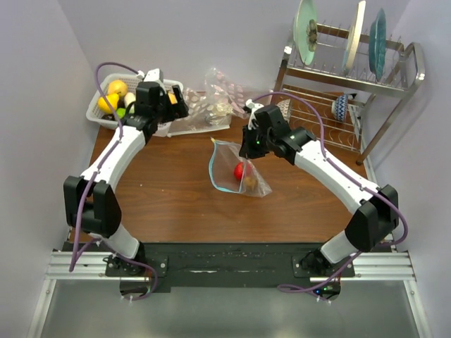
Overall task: Place the food in the zip-top bag and seal the zipper
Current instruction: Pick up the fake fruit from the bin.
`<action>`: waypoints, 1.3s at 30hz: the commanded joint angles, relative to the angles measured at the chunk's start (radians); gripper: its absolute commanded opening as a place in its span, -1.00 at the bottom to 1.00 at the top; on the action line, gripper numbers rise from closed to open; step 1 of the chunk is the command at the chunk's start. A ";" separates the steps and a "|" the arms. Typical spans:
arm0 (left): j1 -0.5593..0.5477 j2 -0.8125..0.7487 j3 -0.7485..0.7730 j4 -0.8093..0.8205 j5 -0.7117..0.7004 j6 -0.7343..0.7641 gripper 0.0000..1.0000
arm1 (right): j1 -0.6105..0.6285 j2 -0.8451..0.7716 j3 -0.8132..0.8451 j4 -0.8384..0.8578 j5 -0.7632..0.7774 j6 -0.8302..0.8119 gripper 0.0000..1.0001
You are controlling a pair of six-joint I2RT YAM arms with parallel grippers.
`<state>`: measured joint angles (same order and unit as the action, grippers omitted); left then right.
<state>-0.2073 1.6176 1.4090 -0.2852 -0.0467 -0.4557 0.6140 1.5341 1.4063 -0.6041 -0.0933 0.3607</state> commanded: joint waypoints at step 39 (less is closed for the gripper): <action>0.207 0.875 0.668 0.234 0.042 -0.138 0.90 | -0.003 -0.106 -0.030 0.058 -0.042 0.009 -1.00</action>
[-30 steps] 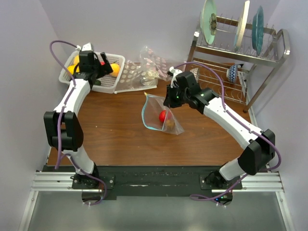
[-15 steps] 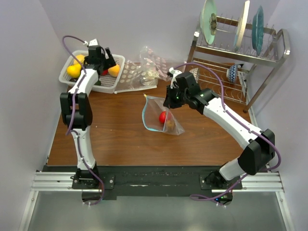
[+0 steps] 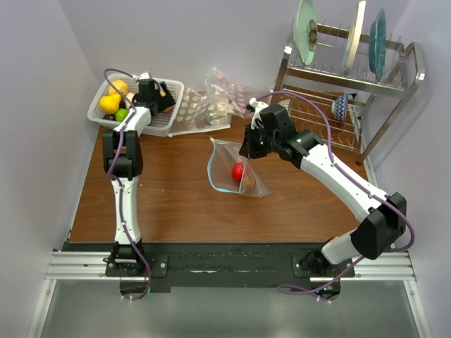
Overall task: Place the food in the zip-top bag and seal the zipper
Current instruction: Pick up the fake fruit from the bin.
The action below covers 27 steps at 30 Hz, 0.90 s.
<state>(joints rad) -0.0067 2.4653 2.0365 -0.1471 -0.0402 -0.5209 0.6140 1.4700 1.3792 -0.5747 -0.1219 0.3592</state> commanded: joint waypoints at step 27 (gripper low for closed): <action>0.031 -0.413 -0.311 0.219 0.155 -0.033 0.01 | -0.005 0.001 0.003 0.042 -0.033 0.015 -1.00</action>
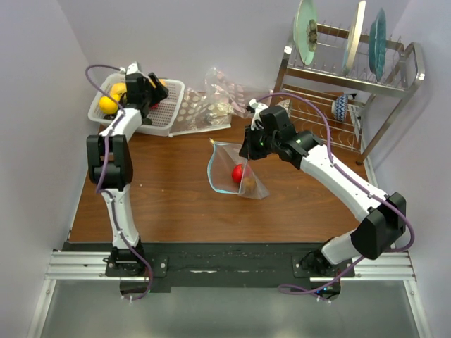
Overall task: Place the food in the zip-top bag and seal the zipper
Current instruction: Pick up the fake fruit from the bin, then place the fake fruit in the zipper food storage bag.
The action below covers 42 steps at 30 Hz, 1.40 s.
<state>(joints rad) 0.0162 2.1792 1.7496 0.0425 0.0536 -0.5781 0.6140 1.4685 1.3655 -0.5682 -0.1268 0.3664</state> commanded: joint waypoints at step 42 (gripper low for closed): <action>-0.412 -1.059 -0.892 0.069 0.339 -0.138 0.04 | -0.008 0.133 0.178 -0.012 -0.054 0.091 -1.00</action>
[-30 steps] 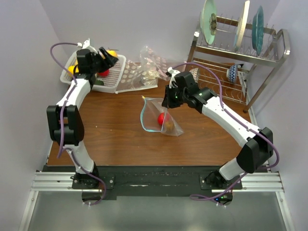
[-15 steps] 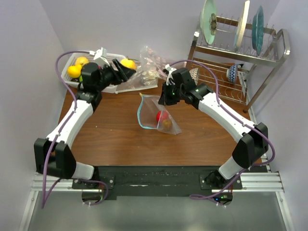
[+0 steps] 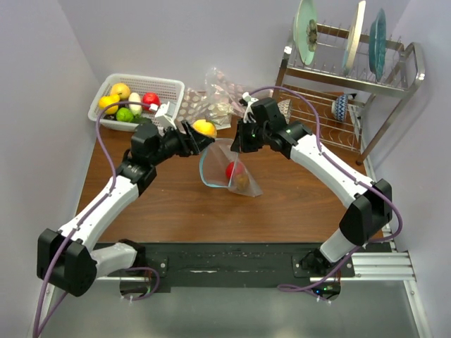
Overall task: Place the food in the zip-top bag and seal the zipper
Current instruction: Place the fake fruit in the zipper food storage bag.
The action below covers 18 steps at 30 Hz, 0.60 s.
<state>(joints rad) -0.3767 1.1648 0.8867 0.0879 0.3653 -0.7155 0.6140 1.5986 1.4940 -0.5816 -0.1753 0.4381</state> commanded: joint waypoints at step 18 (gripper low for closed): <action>-0.114 0.025 -0.008 -0.164 0.092 0.093 0.37 | -0.013 0.006 0.055 0.016 0.005 0.030 -1.00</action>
<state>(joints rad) -0.4812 1.1591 0.8185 -0.0013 0.4431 -0.6888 0.6056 1.6016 1.5051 -0.5819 -0.1726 0.4530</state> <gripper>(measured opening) 0.716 0.012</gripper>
